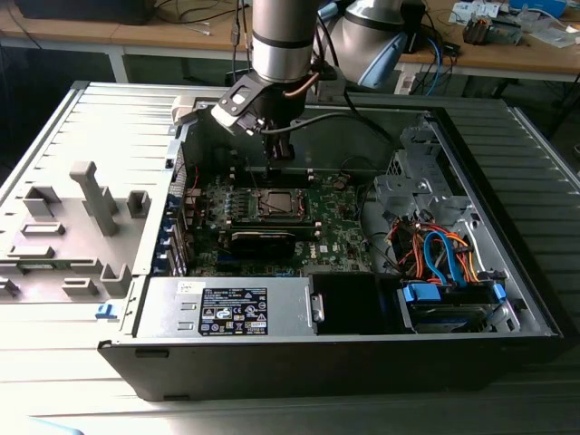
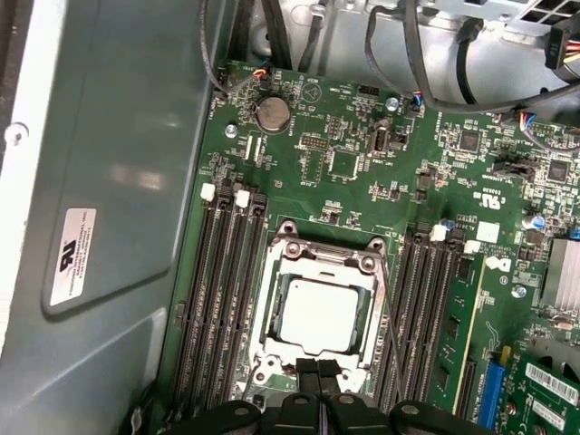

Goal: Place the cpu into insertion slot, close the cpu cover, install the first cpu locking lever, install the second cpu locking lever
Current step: 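Install the first cpu locking lever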

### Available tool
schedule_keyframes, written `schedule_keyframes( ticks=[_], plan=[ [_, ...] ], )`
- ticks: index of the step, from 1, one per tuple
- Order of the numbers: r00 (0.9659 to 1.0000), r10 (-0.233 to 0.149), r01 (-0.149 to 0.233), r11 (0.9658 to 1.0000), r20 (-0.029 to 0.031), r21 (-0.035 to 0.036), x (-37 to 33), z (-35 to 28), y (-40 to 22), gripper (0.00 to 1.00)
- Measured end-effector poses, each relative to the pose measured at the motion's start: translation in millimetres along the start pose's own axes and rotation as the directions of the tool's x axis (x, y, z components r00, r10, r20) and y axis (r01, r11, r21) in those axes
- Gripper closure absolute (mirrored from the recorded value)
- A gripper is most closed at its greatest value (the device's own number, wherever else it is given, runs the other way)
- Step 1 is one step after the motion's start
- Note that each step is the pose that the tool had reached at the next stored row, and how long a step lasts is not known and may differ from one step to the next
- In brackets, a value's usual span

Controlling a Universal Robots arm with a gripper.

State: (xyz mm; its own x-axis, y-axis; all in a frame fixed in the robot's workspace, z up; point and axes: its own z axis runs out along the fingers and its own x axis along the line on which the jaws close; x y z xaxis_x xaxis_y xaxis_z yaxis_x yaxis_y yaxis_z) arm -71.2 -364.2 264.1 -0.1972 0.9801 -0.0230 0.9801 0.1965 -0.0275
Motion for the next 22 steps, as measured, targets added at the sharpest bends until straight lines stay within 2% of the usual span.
schedule_keyframes(
  ticks=[5, 8, 14, 22],
  plan=[
    [0.9997, -0.024, 0.024, 0.9997, 0.0007, -0.0005, 0.0, 0.0, 0.0, 0.89],
    [0.9986, -0.053, 0.053, 0.9986, 0.0015, -0.0012, 0.0, 0.0, 0.0, 0.89],
    [0.9969, -0.078, 0.078, 0.9969, 0.0022, -0.0017, 0.0, 0.0, 0.0, 0.89],
    [0.9927, -0.12, 0.12, 0.9927, 0.0035, -0.0026, 0.0, 0.0, 0.0, 0.89]
  ],
)
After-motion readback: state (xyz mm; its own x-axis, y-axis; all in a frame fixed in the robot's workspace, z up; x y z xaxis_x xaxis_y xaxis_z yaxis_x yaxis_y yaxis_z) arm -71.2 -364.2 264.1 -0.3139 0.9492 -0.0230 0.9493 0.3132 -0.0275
